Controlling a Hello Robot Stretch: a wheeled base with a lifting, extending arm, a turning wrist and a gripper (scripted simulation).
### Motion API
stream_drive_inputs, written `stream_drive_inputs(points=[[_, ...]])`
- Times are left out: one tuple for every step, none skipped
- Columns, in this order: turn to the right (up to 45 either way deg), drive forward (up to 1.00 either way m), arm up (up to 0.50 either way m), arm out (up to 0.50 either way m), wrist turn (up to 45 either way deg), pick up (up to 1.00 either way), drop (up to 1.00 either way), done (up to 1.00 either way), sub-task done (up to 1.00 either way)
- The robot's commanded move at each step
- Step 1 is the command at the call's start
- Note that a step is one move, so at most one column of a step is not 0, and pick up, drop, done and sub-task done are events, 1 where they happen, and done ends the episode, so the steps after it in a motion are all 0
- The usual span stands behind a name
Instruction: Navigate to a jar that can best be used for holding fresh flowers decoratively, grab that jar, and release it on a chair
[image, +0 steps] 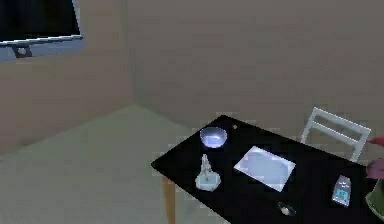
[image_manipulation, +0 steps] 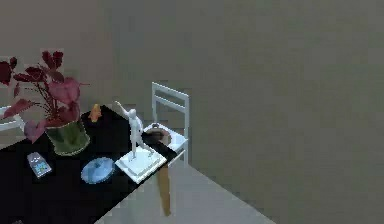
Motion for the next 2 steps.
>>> stream_drive_inputs(points=[[-27.0,0.00,0.00,0.00,0.0,0.00,0.00,0.00,0.00],[0.0,0.00,0.50,0.00,0.0,0.00,0.00,0.00,0.00]])
